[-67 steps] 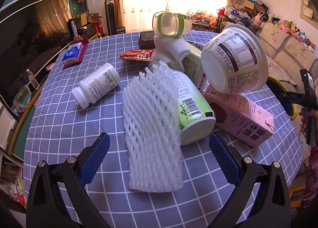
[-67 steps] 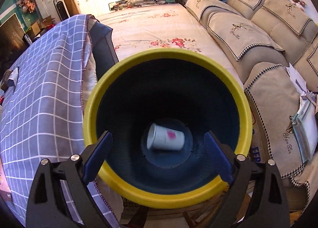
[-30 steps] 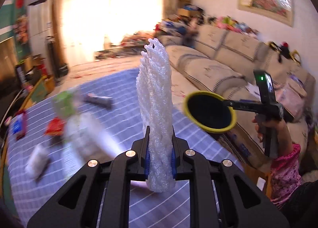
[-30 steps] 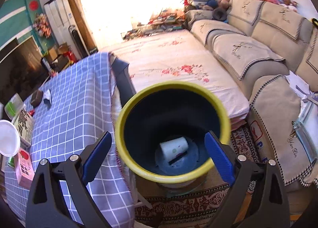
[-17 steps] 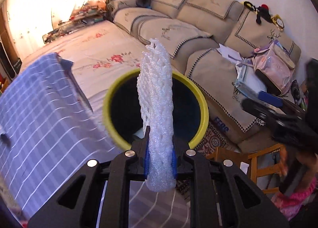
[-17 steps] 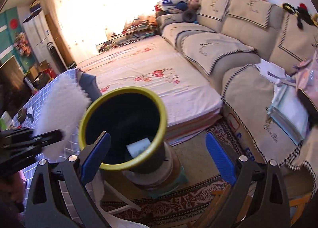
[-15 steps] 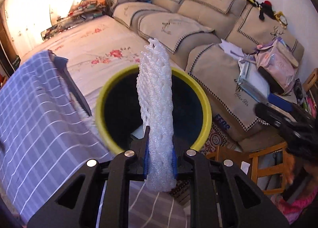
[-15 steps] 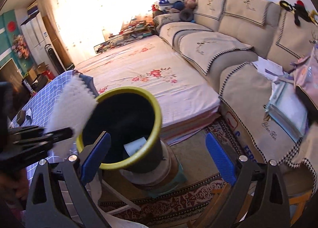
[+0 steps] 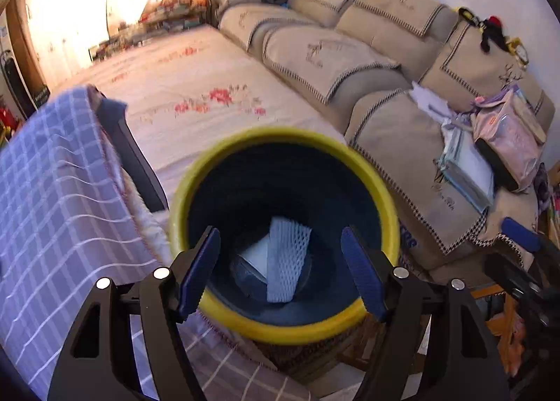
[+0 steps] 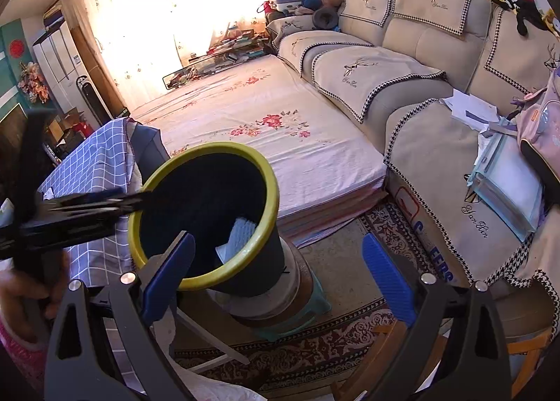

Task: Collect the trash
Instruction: 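Carry the foam net over the bin and open the left gripper, then reach the right gripper to the white yogurt tub and grasp it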

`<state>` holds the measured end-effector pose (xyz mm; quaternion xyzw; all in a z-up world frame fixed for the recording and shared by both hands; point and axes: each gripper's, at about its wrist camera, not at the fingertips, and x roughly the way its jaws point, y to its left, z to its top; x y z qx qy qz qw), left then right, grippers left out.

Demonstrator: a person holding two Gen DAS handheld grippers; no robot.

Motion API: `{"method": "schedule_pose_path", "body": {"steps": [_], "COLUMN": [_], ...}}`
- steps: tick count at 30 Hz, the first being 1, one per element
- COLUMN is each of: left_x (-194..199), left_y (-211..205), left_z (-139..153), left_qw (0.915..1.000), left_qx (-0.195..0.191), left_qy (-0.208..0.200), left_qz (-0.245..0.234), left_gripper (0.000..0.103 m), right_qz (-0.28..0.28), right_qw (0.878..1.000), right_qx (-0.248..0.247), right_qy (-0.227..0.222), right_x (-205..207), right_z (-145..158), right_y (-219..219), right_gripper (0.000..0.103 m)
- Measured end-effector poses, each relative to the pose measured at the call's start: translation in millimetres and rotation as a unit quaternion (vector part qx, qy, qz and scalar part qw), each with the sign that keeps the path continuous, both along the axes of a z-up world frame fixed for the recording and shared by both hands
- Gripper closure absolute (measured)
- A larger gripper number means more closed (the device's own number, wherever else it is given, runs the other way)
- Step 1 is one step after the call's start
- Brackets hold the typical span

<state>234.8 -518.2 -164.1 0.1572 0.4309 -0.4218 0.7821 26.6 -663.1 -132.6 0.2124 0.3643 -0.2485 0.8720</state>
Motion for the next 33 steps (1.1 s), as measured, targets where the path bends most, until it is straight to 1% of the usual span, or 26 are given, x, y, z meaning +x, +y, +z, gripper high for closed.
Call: {"method": "schedule_pose_path", "body": {"steps": [1, 2, 4, 6, 7, 9, 11, 13, 15, 16, 19, 22, 24, 25, 27, 28, 30, 32, 33], "left_x": [-8.3, -14.0, -26.6, -37.3, -41.0, -45.1, -43.4, -38.6, -33.3, -30.0, -18.3, 3.7, 20.7, 29.6, 50.7, 58.2, 77.9, 87.8, 91.1], "left_y": [15.3, 27.1, 59.8, 92.7, 108.1, 153.1, 200.1, 246.6, 295.8, 322.1, 373.8, 428.9, 455.3, 466.9, 489.8, 495.7, 508.1, 515.2, 519.1], "left_z": [16.2, 28.0, 55.1, 80.5, 90.3, 112.5, 130.5, 144.2, 154.9, 157.4, 154.6, 142.2, 133.0, 127.3, 113.0, 108.0, 88.8, 69.2, 60.8], "left_qw": [0.9996, 0.9990, 0.9967, 0.9937, 0.9922, 0.9881, 0.9830, 0.9760, 0.9650, 0.9569, 0.9396, 0.9243, 0.9158, 0.9122, 0.9032, 0.9004, 0.8915, 0.8857, 0.8842], "left_qx": [-0.020, -0.035, -0.067, -0.088, -0.097, -0.118, -0.130, -0.135, -0.133, -0.127, -0.099, -0.081, -0.072, -0.073, -0.091, -0.094, -0.098, -0.099, -0.102], "left_qy": [-0.018, -0.027, -0.046, -0.069, -0.077, -0.095, -0.115, -0.136, -0.164, -0.184, -0.217, -0.232, -0.235, -0.233, -0.232, -0.229, -0.218, -0.209, -0.201], "left_qz": [-0.001, 0.000, 0.002, 0.007, 0.011, 0.026, 0.061, 0.104, 0.155, 0.186, 0.245, 0.292, 0.318, 0.329, 0.349, 0.358, 0.385, 0.402, 0.409], "left_gripper": [0.027, 0.021, 0.018, 0.016, 0.013, 0.011, 0.010, 0.009, 0.008, 0.007, 0.006, 0.006, 0.006, 0.006, 0.006, 0.006, 0.006, 0.006, 0.006], "right_qz": [0.002, 0.004, 0.011, 0.022, 0.027, 0.040, 0.059, 0.076, 0.098, 0.107, 0.141, 0.179, 0.209, 0.221, 0.252, 0.265, 0.289, 0.312, 0.325], "right_qw": [1.000, 1.000, 1.000, 1.000, 1.000, 0.999, 0.998, 0.997, 0.995, 0.994, 0.990, 0.983, 0.977, 0.974, 0.967, 0.963, 0.956, 0.949, 0.944], "right_qx": [0.001, 0.002, 0.004, 0.005, 0.005, 0.003, -0.002, -0.007, -0.013, -0.016, -0.025, -0.032, -0.037, -0.039, -0.043, -0.045, -0.047, -0.048, -0.048], "right_qy": [0.001, 0.003, 0.005, 0.008, 0.009, 0.011, 0.011, 0.009, 0.007, 0.007, 0.007, 0.008, 0.008, 0.007, 0.006, 0.002, -0.007, -0.021, -0.030], "right_x": [1.5, 3.4, 7.7, 14.1, 17.0, 24.3, 34.3, 42.9, 53.4, 58.3, 73.9, 90.8, 101.9, 105.1, 114.1, 117.1, 120.9, 122.4, 122.1], "right_z": [-0.7, -1.6, -2.8, -3.7, -3.6, -3.1, -0.4, 3.4, 8.6, 11.4, 18.1, 25.0, 29.5, 31.3, 37.2, 40.8, 49.3, 59.6, 65.5], "right_y": [1.5, 3.1, 8.8, 16.6, 21.1, 33.5, 48.1, 64.7, 85.4, 95.9, 130.7, 168.4, 196.5, 207.6, 235.0, 246.2, 267.7, 283.7, 291.1], "right_gripper": [0.011, 0.011, 0.011, 0.011, 0.011, 0.011, 0.011, 0.011, 0.011, 0.011, 0.011, 0.011, 0.011, 0.011, 0.011, 0.011, 0.011, 0.011, 0.011]}}
